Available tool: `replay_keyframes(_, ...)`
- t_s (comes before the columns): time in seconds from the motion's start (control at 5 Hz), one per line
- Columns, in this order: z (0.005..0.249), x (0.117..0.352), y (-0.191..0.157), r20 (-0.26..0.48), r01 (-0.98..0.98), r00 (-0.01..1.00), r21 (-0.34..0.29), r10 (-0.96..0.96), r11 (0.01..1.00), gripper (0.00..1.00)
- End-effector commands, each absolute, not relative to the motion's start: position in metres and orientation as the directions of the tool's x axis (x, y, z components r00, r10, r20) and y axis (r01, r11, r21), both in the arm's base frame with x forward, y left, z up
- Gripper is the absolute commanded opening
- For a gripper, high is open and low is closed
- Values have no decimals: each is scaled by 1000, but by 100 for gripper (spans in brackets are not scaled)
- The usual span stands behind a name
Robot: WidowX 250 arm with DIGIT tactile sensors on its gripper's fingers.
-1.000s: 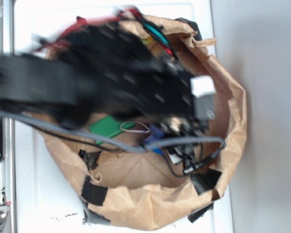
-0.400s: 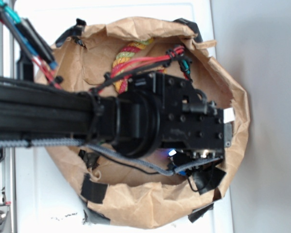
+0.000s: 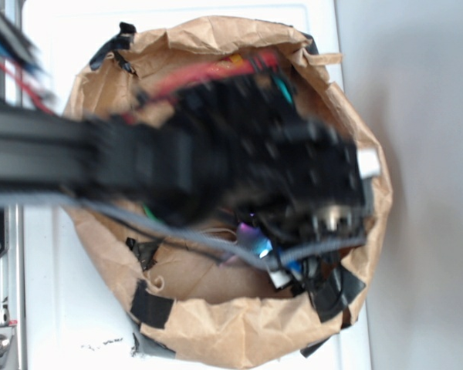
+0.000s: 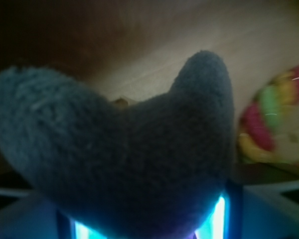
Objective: Grab the gray animal.
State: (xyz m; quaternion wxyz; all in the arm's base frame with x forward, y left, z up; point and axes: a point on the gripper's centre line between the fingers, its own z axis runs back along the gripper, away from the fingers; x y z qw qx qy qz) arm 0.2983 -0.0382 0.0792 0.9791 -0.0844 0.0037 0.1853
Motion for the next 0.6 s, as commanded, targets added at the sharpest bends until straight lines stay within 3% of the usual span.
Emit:
replay_keyframes(0.0, 181, 284, -15, -10, -317, 944, -310, 330, 896, 0)
replay_keyframes(0.2, 199, 278, -11, 9, -311, 945, -301, 328, 902, 0)
replay_keyframes(0.4, 203, 269, -11, 74, -284, 947, -263, 313, 922, 0)
